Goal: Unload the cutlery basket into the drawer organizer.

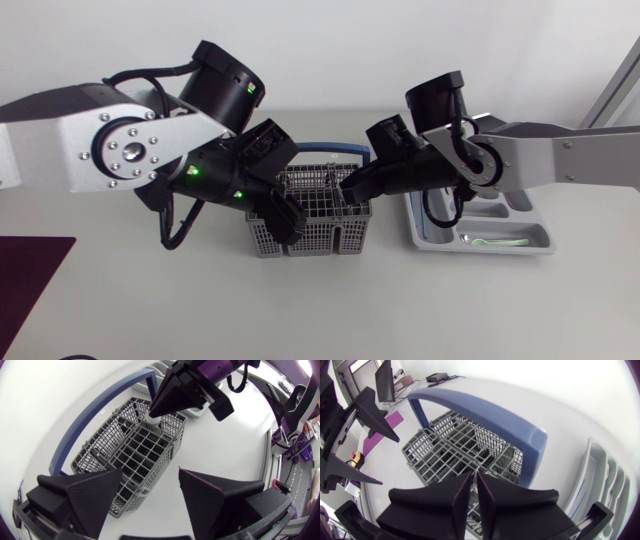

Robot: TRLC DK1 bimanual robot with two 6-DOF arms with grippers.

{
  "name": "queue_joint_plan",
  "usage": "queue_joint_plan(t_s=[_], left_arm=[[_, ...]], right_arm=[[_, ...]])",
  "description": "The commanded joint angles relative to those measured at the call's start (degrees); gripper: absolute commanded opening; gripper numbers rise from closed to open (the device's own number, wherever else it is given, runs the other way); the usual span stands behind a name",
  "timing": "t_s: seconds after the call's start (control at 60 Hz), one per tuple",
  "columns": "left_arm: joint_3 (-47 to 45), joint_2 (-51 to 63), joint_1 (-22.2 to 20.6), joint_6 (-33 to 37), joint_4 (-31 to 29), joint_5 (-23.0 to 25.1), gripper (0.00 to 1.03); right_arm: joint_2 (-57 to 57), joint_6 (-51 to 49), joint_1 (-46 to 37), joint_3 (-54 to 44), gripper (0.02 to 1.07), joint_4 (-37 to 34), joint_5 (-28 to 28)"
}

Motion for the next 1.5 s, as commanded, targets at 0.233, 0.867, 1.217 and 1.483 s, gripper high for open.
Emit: queue_joint_plan(t_s=[0.233,0.867,1.217,1.483], left_arm=[[-2.0,-1.9,0.3,1.2,0.4,0.2,0.92],[-3.2,-3.6,0.2,1.5,0.6,0.2,0.94],[-3.1,-3.5,0.2,1.6,0.7,0.2,0.95],[-3.0,-3.5,0.2,1.6,0.8,0.2,0.95]], right_arm=[[-9.2,1.5,1.8,-4.3,0.14,2.2,-0.9],[-2.8,4.0,1.0,-2.4,0.50,-0.7,3.8],[0.2,4.3,0.3,-0.9,0.50,-0.7,4.1],[1.9,4.2,0.3,0.3,0.34,-0.1,3.9]])
